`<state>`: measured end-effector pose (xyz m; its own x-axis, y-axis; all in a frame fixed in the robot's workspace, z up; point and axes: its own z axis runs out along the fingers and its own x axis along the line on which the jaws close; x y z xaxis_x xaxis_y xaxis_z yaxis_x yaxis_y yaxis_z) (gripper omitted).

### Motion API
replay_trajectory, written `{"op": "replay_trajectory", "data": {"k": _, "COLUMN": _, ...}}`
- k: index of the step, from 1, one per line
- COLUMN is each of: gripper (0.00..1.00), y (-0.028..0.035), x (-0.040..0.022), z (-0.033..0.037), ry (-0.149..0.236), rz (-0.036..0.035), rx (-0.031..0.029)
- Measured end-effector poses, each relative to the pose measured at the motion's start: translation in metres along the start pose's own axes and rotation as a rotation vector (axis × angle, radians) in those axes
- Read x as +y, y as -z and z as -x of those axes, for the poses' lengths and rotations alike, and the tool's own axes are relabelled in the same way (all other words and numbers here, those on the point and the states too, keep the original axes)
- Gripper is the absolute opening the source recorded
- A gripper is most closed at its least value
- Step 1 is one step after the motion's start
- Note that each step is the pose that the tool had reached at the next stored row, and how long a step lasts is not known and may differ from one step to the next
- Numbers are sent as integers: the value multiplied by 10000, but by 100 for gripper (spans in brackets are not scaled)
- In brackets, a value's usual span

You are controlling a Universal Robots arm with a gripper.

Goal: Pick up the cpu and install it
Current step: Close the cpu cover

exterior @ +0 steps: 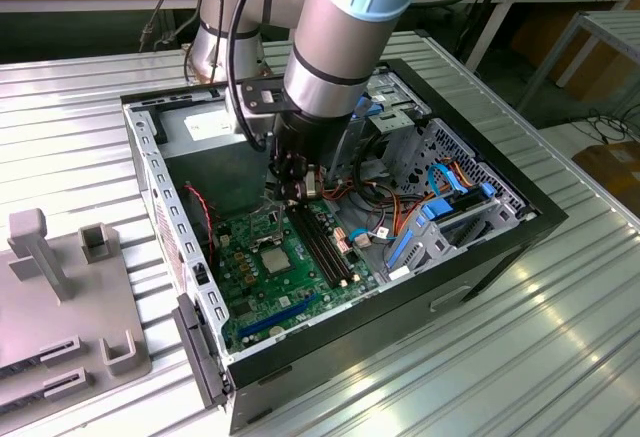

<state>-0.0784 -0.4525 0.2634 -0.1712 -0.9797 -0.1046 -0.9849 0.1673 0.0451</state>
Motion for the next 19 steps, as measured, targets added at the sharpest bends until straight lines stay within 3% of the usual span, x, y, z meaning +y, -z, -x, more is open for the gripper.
{"op": "replay_trajectory", "data": {"k": 9, "gripper": 11, "y": 1, "x": 0, "z": -3, "ry": 631, "rz": 67, "rx": 30}}
{"op": "replay_trajectory", "data": {"k": 19, "gripper": 11, "y": 6, "x": -8, "z": -51, "ry": 739, "rz": 78, "rx": 35}}
